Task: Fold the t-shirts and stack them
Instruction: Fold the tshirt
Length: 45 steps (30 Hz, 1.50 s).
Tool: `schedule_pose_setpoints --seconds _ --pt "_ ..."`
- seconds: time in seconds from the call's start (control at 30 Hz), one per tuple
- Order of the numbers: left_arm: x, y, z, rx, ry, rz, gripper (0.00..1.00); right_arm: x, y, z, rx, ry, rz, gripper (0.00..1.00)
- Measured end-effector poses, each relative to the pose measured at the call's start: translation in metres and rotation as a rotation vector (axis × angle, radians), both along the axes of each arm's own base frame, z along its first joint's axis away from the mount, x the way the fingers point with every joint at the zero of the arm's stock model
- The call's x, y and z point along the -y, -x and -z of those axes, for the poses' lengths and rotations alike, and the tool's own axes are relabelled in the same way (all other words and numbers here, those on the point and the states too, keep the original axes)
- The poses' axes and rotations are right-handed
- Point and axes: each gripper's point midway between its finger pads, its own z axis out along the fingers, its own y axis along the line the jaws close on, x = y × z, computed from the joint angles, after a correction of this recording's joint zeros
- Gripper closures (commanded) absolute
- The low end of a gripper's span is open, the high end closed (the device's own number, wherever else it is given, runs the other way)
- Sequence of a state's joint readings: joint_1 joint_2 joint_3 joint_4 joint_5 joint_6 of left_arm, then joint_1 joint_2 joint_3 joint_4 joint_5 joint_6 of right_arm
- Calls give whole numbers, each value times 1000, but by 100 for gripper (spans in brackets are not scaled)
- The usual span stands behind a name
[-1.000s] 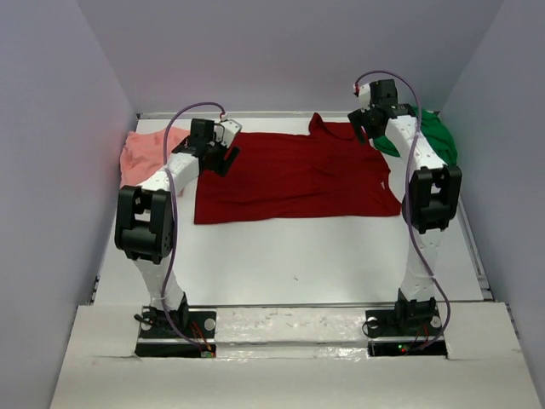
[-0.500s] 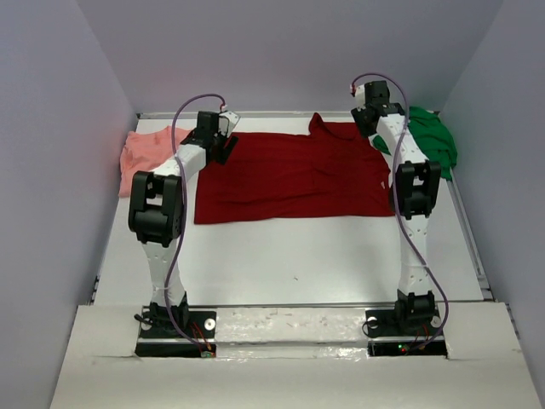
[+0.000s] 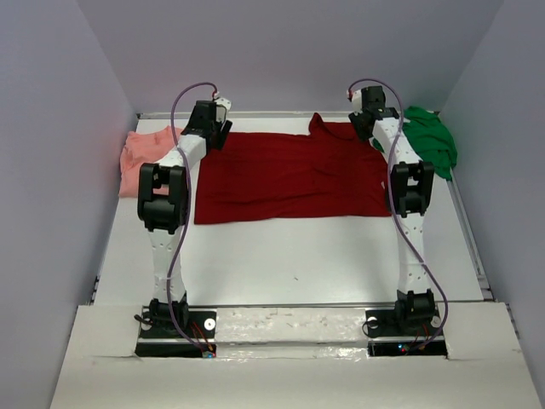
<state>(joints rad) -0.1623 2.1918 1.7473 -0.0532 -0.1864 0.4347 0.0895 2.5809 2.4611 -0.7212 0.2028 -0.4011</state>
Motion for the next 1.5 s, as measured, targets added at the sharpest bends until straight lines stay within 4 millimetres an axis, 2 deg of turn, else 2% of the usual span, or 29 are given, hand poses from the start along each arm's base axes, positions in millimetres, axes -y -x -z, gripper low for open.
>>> schedule_pose_setpoints --seconds 0.3,0.5,0.6,0.73,0.83,0.97,1.1,1.27,1.37,1.5 --pt "-12 8 20 -43 -1 -50 14 14 -13 10 31 -18 9 48" --pt "-23 36 47 -124 -21 -69 14 25 -27 8 87 -36 10 44" --pt "-29 44 46 -133 -28 -82 14 28 -34 10 109 -43 6 44" --pt "-37 42 30 -94 -28 -102 14 23 -39 23 112 -63 -13 46" --pt "-39 40 24 -76 -28 -109 14 19 -41 28 113 -78 -27 43" --pt "-41 41 25 -83 -26 -112 14 17 -43 29 122 -90 -37 39" --pt "-33 41 28 -93 6 -78 14 12 -29 30 92 -117 -46 38" --pt "-14 43 34 -118 80 -7 14 7 -6 24 45 -146 -51 37" --pt "-3 44 35 -127 100 28 14 6 4 10 42 -155 -51 33" --pt "20 46 36 -134 110 87 14 5 6 -15 76 -161 -55 31"
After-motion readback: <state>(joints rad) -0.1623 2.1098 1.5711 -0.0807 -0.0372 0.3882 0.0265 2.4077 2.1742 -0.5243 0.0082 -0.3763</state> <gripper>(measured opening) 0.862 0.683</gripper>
